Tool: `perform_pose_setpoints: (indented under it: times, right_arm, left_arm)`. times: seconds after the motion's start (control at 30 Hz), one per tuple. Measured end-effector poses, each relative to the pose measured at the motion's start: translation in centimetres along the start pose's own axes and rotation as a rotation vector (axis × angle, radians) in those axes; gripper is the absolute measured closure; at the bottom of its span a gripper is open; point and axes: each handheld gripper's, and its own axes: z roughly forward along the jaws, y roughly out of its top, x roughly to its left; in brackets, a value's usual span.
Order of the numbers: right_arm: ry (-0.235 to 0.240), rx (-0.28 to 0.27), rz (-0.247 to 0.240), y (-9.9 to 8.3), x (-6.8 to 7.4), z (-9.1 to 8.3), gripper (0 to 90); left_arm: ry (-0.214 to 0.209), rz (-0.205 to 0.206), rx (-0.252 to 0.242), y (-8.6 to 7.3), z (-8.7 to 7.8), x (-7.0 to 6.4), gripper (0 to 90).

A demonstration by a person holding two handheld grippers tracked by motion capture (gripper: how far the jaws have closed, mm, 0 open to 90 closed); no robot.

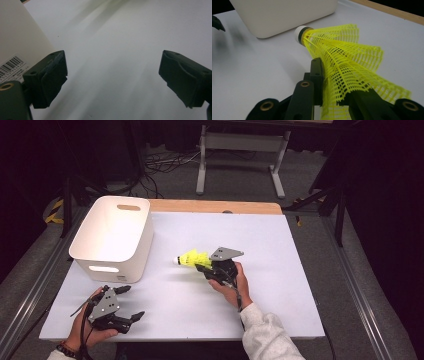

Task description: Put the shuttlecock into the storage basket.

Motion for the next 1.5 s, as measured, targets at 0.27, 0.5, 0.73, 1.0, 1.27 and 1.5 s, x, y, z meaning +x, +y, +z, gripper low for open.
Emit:
perform_pose_setpoints:
  times: [0.27,0.5,0.73,1.0,1.27,1.5]
  right_arm:
    - [0.012,-0.011,-0.023,-0.2,0.2,-1.6,79.7]
    - [0.026,-0.023,-0.041,-0.2,0.7,-2.9,79.7]
    - [0.040,-0.020,-0.062,-0.3,1.0,-3.5,79.6]
    - [0.066,-0.010,-0.062,-0.7,1.0,-3.5,79.6]
    - [0.105,0.015,-0.085,-0.8,1.5,-3.0,79.5]
    - [0.126,0.052,-0.125,-0.9,2.5,-2.2,79.4]
  left_arm:
    - [0.008,-0.001,-0.005,0.7,0.4,-0.1,9.2]
    - [0.019,0.015,-0.016,1.8,1.1,0.3,9.3]
    - [-0.009,0.038,-0.016,3.5,3.0,0.4,9.3]
    - [-0.038,0.066,-0.025,5.7,6.1,0.7,9.9]
    - [-0.075,0.093,-0.012,7.3,8.4,0.9,11.6]
    - [-0.126,0.107,0.048,8.3,10.4,0.3,24.3]
